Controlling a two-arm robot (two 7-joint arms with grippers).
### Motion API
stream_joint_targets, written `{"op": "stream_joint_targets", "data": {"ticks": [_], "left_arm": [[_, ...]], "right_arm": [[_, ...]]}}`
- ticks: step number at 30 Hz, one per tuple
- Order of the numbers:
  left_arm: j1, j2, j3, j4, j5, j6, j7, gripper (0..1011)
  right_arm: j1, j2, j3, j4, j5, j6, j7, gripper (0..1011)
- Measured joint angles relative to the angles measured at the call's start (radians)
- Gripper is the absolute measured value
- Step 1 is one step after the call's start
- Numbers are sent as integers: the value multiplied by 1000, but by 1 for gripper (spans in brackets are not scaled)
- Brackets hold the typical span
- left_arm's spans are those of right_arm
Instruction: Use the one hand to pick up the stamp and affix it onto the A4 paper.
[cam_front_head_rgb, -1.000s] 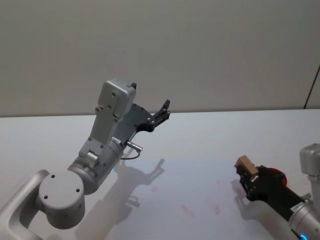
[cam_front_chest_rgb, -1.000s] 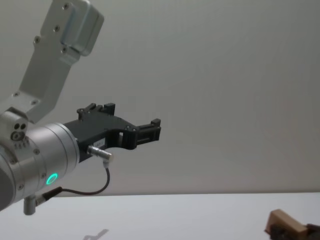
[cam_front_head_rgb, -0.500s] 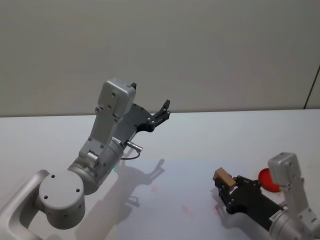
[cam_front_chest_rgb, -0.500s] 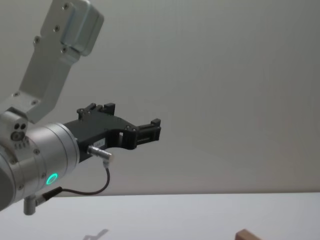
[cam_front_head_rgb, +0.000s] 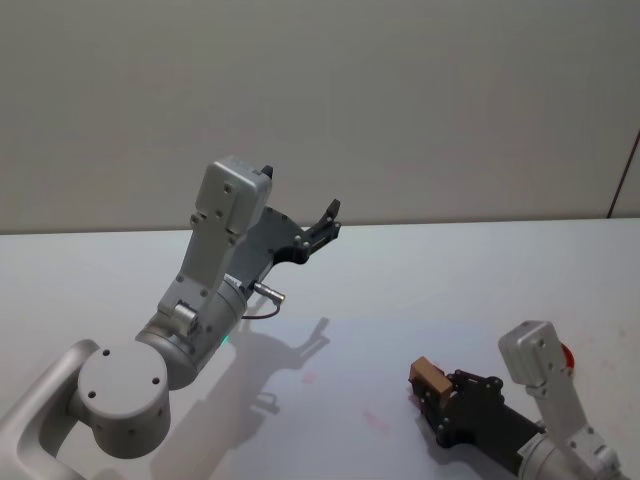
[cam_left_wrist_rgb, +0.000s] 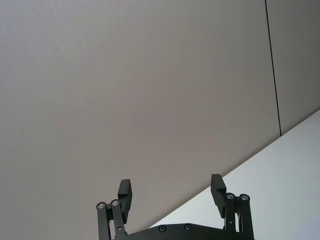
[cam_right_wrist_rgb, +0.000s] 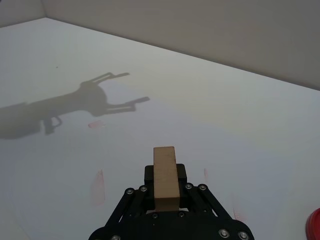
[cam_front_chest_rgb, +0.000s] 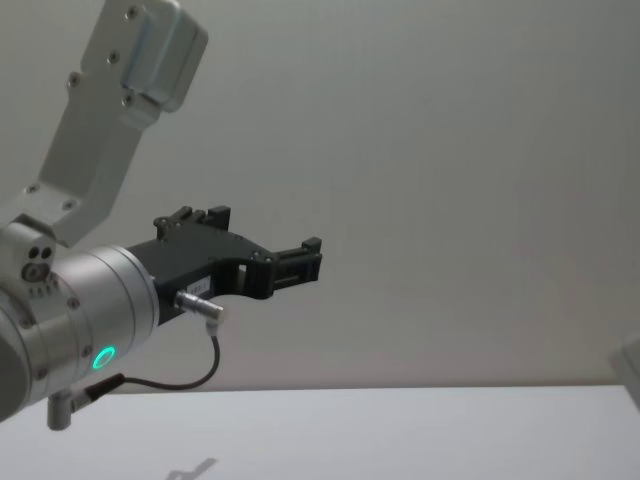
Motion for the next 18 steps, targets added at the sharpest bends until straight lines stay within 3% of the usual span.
{"op": "stream_joint_targets", "data": {"ticks": [18], "left_arm": [[0, 0, 0, 0, 0, 0, 0, 1001]], "right_arm": [[8, -9, -10, 28, -19, 19, 1, 221]]}}
